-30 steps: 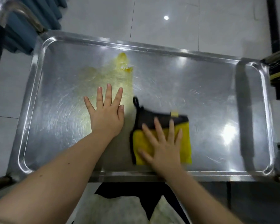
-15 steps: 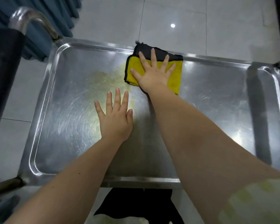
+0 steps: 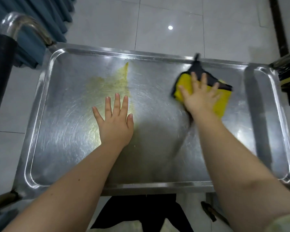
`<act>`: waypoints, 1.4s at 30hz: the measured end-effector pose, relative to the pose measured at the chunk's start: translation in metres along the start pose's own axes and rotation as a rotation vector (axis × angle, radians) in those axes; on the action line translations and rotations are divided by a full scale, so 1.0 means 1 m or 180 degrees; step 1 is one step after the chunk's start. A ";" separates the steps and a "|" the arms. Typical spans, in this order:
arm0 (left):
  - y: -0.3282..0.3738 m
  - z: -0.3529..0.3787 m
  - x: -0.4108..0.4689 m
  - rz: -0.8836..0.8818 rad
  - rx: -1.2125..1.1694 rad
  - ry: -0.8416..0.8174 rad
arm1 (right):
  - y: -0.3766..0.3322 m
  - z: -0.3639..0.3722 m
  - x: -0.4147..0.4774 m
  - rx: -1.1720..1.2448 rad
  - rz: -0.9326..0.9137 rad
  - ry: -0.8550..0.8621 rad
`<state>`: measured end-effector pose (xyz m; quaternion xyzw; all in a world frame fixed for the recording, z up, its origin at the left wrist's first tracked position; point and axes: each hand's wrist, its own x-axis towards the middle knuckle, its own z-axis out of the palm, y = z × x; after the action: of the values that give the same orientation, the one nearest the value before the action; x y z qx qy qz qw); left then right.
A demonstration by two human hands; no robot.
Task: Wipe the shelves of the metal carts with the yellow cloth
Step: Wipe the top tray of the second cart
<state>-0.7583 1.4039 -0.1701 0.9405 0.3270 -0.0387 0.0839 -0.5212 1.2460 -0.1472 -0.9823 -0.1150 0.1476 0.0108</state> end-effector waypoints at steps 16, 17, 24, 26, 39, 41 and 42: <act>0.003 -0.005 -0.002 -0.0076 -0.0002 -0.0234 | 0.092 0.018 -0.101 0.0248 0.0835 0.0037; 0.003 -0.007 -0.001 -0.0073 -0.0020 -0.0260 | 0.065 0.025 -0.110 0.0214 0.0606 0.0054; 0.002 -0.019 -0.001 -0.0043 -0.0079 -0.0430 | -0.003 0.050 -0.175 -0.0400 -0.1609 -0.0034; 0.003 -0.024 0.002 -0.0024 -0.0160 -0.0529 | 0.041 0.042 -0.158 -0.0257 -0.1090 -0.0072; -0.060 -0.016 -0.066 0.0210 -0.0004 -0.0468 | -0.009 0.054 -0.205 -0.0129 -0.1170 -0.0060; -0.055 -0.015 -0.062 0.0114 0.0000 -0.0456 | -0.037 0.067 -0.238 -0.0275 -0.1928 -0.0009; -0.055 -0.014 -0.062 0.0105 0.0030 -0.0444 | -0.040 0.070 -0.243 -0.0304 -0.2119 -0.0013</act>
<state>-0.8411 1.4107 -0.1558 0.9412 0.3047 -0.1042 0.1027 -0.7763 1.2281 -0.1422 -0.8899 -0.4363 0.1324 0.0122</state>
